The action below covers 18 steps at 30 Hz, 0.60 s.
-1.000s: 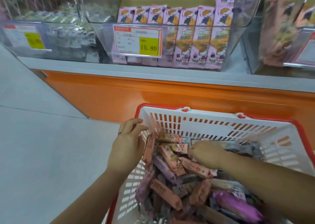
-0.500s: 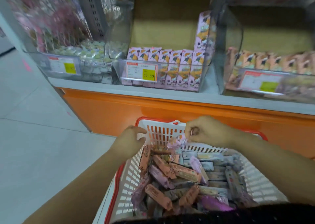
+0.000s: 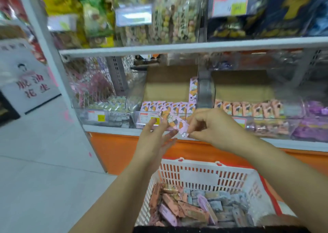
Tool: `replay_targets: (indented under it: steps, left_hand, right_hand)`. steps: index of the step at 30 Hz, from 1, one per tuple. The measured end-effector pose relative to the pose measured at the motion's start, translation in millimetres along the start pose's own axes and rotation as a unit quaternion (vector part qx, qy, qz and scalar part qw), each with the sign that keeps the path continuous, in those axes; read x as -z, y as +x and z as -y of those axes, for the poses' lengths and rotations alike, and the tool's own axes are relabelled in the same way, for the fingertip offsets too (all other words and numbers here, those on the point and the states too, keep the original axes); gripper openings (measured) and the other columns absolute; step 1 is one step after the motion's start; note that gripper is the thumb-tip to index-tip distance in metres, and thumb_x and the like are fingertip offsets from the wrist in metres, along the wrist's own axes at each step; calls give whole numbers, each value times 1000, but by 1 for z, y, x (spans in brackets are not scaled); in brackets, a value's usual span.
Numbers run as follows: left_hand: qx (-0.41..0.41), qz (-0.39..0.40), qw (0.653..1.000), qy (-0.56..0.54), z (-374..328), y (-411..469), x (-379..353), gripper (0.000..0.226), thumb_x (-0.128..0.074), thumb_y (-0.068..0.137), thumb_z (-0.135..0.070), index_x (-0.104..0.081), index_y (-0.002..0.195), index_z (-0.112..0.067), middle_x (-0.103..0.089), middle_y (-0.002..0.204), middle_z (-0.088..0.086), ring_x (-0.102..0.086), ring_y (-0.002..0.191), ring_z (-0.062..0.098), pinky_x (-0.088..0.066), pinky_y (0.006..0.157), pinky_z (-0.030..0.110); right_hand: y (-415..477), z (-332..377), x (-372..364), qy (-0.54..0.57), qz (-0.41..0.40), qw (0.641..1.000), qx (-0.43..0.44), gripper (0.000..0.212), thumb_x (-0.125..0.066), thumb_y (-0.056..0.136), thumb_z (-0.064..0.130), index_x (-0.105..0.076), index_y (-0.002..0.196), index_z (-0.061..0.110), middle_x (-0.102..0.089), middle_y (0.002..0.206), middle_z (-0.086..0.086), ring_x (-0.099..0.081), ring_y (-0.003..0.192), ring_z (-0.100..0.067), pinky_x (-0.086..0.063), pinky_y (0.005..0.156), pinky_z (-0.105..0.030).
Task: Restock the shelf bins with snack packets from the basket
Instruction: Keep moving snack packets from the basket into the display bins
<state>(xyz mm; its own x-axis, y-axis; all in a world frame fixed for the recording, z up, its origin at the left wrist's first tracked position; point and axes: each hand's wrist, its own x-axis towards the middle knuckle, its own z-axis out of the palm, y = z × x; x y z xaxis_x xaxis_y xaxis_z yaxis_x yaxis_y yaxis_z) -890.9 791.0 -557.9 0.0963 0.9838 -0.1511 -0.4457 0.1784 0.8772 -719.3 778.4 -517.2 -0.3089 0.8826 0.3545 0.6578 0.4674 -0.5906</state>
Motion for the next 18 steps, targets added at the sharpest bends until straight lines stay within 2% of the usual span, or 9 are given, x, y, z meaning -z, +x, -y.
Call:
replay_targets:
  steps: [3, 5, 7, 10, 12, 13, 15, 17, 18]
  left_hand:
    - [-16, 2, 999, -35, -12, -1, -10, 52, -62, 90, -19, -43, 138, -14, -66, 90, 4, -66, 83, 18, -57, 76, 33]
    - [-23, -1, 1000, -22, -23, 0, -15, 48, -60, 90, -13, -44, 136, -16, -67, 93, 5, -65, 88, 20, -56, 80, 33]
    - [-37, -16, 999, -14, -33, 4, -18, 50, -57, 91, -5, -40, 136, -18, -68, 88, 5, -64, 86, 22, -53, 83, 35]
    - [-62, 2, 998, 10, -41, 15, -21, 67, -57, 89, 4, -26, 145, -13, -69, 69, 1, -66, 74, 21, -53, 77, 38]
    - [-72, 28, 996, 46, -39, 21, -29, 80, -62, 84, 5, -16, 147, -7, -67, 76, 7, -68, 74, 21, -58, 76, 36]
    - [-75, 32, 995, 64, -37, 22, -34, 79, -64, 84, 3, -15, 146, -6, -67, 83, 10, -70, 77, 22, -58, 75, 35]
    - [-77, 28, 990, 116, -35, 29, -40, 64, -65, 87, -5, -25, 137, -4, -68, 95, 15, -71, 85, 22, -59, 77, 34]
    - [-81, 25, 980, 178, -38, 37, -40, 61, -74, 81, -19, -37, 127, -4, -67, 108, 17, -71, 90, 20, -59, 78, 37]
    - [-89, 26, 975, 204, -42, 41, -39, 67, -80, 74, -26, -41, 125, -7, -65, 114, 18, -71, 90, 18, -59, 75, 34]
  right_hand:
    - [9, 9, 3, 15, 2, 1000, 9, 38, -77, 72, 4, -60, 60, 35, -64, 75, 8, -60, 68, 0, -47, 66, -12]
    - [18, 12, 3, 38, 7, 999, -2, 23, -78, 72, 5, -67, 64, 25, -66, 76, 5, -59, 66, -2, -50, 67, -17]
    - [24, 10, -1, 105, 4, 994, -32, 12, -80, 71, 9, -70, 72, 15, -66, 78, 2, -60, 66, -6, -52, 69, -23]
    - [27, 0, -11, 248, -39, 963, -95, 21, -81, 72, 17, -64, 84, 17, -62, 79, 9, -53, 60, -5, -46, 62, -16]
    - [30, -9, -13, 307, -78, 940, -131, 23, -78, 76, 15, -59, 87, 18, -61, 92, 4, -58, 65, -9, -49, 60, -15]
    - [33, -15, -12, 336, -94, 925, -146, 21, -77, 77, 12, -58, 87, 17, -62, 99, -6, -63, 70, -15, -53, 63, -20]
    - [36, -26, -8, 393, -119, 896, -170, 20, -75, 78, 10, -59, 89, 15, -61, 108, -22, -67, 74, -24, -58, 71, -34]
    - [38, -33, -5, 415, -138, 883, -171, 21, -77, 77, 12, -60, 88, 17, -62, 106, -20, -70, 76, -31, -55, 82, -53]
    - [39, -36, -4, 419, -148, 879, -171, 20, -77, 76, 12, -60, 86, 18, -63, 103, -15, -71, 76, -34, -52, 84, -58]
